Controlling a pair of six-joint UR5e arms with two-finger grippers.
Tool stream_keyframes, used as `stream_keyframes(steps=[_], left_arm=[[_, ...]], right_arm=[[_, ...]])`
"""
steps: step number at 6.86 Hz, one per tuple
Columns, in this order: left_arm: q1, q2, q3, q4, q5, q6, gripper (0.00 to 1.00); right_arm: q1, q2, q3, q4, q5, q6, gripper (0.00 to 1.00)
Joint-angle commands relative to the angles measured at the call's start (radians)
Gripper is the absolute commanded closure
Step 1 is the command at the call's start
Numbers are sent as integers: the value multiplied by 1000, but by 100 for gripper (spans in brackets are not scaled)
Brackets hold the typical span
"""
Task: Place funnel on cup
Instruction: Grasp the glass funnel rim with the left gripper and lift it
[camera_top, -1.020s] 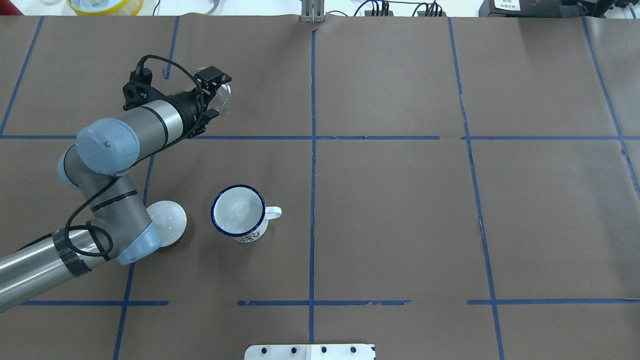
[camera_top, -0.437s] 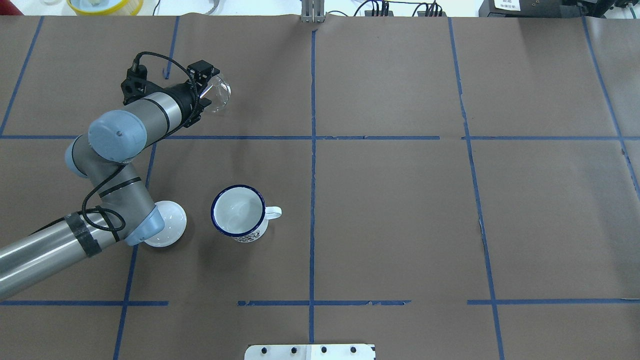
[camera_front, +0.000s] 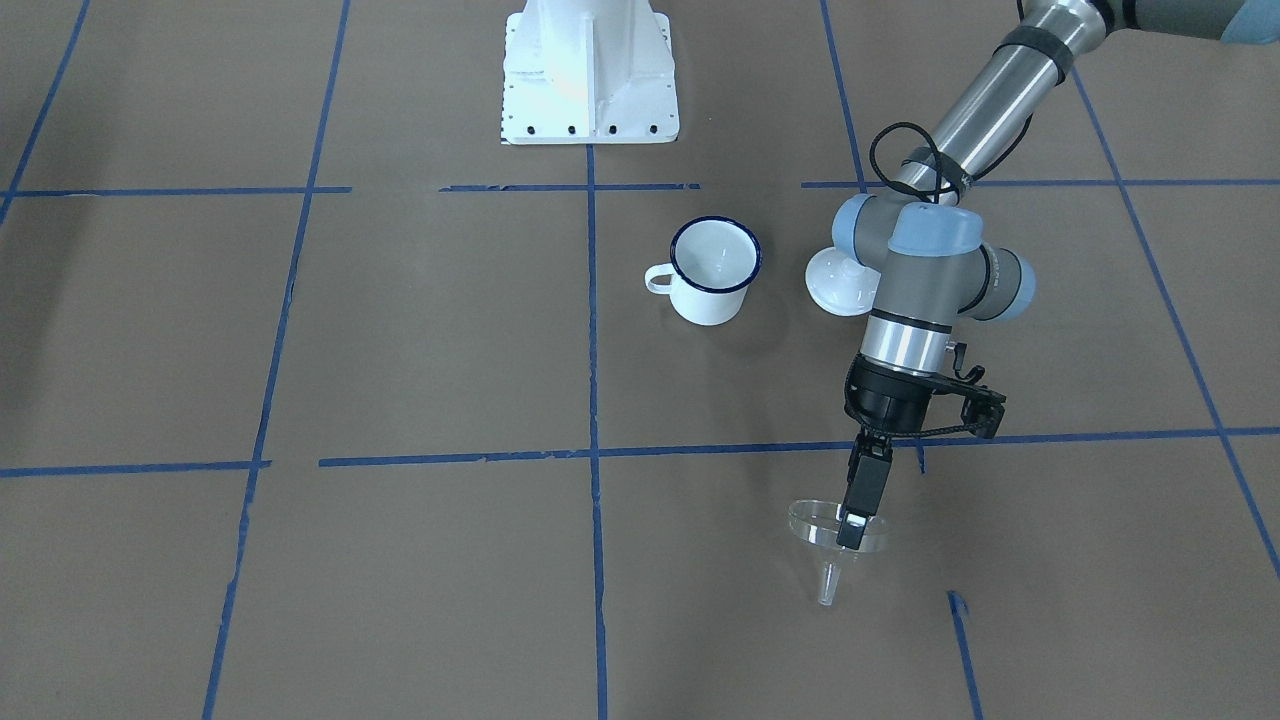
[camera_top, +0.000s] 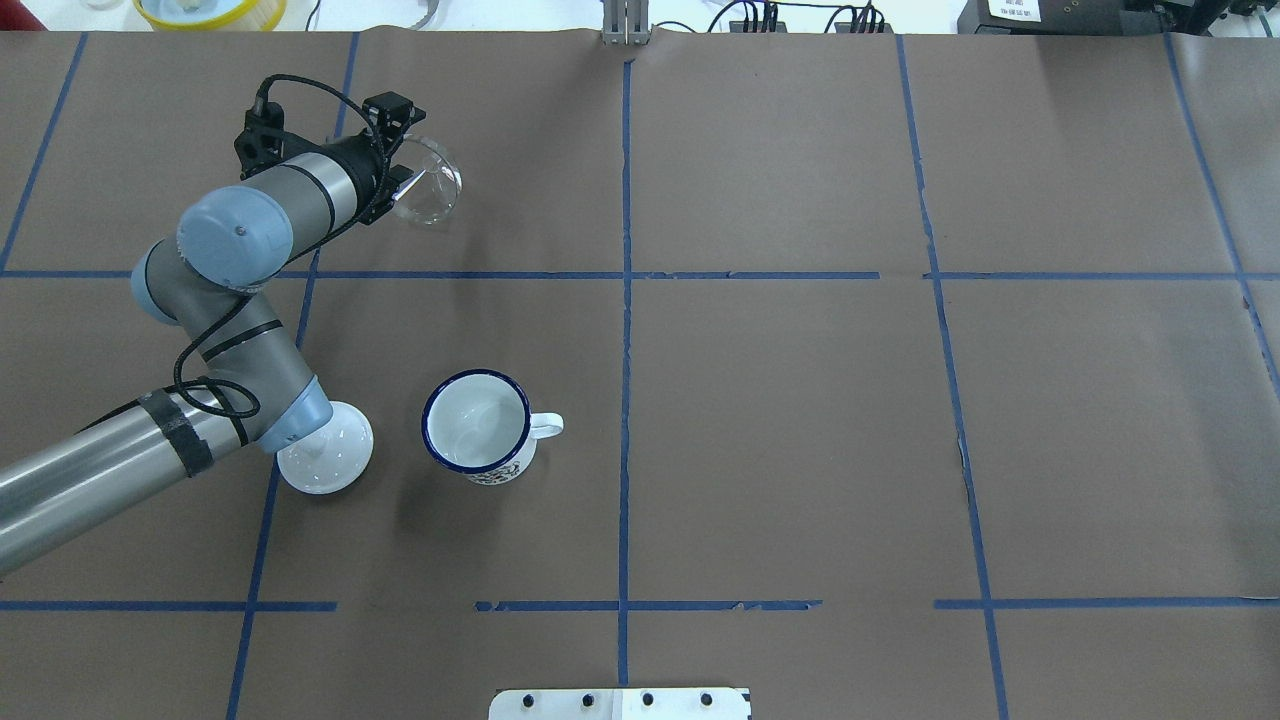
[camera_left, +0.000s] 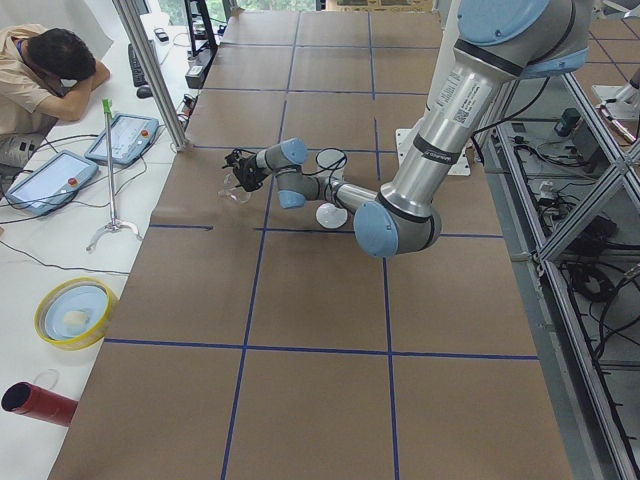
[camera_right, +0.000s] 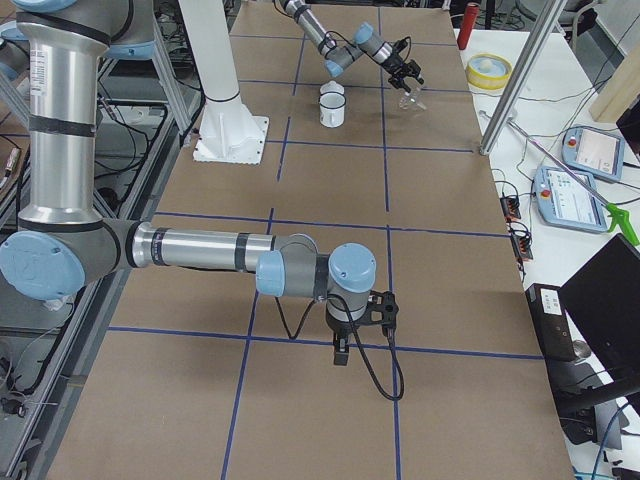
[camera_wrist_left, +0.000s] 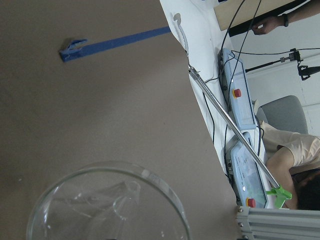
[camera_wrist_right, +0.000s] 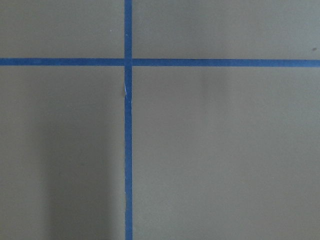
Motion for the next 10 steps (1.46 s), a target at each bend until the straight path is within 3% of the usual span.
stream_keyframes(steps=[1,2,3,7,9,10], left_arm=[[-7,-10,14,-2,-1,-2,35],[-5,-14,22,-2,-1,-2,73],[-5,-14,22,-2,-4,1,100],[-34,-26,-18,-2,-24,6,100],[-54,-28,-182,41,-143,18,100],[-54,-23,-305,170,-210,21,100]], right_arm=[[0,0,0,0,0,0,0],[0,0,0,0,0,0,0],[0,0,0,0,0,0,0],[0,0,0,0,0,0,0],[0,0,0,0,0,0,0],[0,0,0,0,0,0,0]])
